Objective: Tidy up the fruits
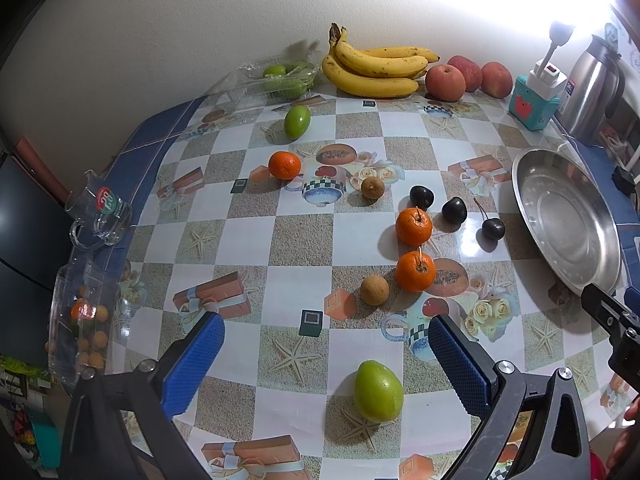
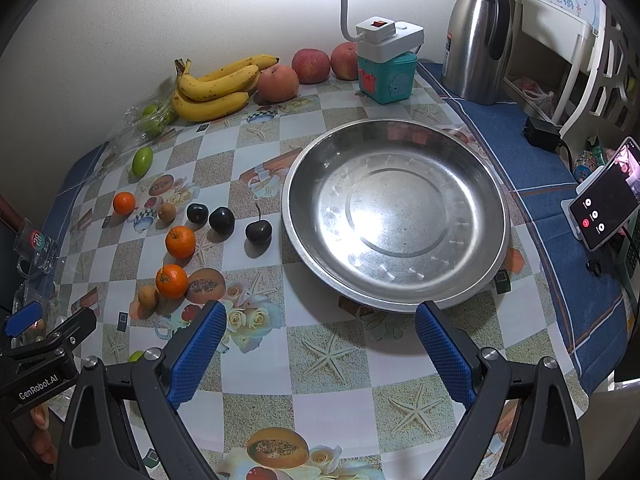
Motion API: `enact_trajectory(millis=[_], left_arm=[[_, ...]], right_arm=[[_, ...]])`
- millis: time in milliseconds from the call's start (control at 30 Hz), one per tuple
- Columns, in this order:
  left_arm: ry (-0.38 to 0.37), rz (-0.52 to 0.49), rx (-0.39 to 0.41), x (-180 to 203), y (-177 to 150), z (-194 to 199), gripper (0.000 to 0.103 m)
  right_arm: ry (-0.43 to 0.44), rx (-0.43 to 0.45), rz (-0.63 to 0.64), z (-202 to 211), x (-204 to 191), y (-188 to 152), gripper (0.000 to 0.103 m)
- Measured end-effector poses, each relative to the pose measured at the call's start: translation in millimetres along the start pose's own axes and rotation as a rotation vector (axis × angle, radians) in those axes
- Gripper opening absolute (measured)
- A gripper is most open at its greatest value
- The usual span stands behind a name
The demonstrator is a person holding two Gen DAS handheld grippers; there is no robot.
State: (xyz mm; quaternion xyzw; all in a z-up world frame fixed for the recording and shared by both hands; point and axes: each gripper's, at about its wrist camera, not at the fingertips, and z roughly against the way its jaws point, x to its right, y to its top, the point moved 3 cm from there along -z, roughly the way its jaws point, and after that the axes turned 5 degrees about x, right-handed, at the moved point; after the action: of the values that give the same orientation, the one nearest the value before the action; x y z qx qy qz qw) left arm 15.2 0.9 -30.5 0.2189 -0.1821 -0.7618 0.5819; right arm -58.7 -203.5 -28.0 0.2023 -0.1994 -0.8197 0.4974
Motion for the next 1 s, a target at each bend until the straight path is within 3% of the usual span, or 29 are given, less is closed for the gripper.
enact_trajectory(millis=[400, 767, 900, 1000], left_arm=[[-0.002, 0.002, -0.006, 0, 0, -1, 0.103], [-0.217, 0.031, -0.032, -2, -6, -11, 0.103], [-0.159, -0.026, -0.116, -10, -10, -23, 0.103], [-0.172, -0.047, -0.133, -11, -18, -30, 0.103]], right_arm=[[-0.002, -0.002, 0.000, 0, 0, 0, 0.096], [0.085, 0.003, -0.010, -6, -9, 2, 0.096], [0.129, -0.015, -0.006, -10, -22, 4, 0.096], [0.154, -0.025, -0.013, -14, -28, 5, 0.096]])
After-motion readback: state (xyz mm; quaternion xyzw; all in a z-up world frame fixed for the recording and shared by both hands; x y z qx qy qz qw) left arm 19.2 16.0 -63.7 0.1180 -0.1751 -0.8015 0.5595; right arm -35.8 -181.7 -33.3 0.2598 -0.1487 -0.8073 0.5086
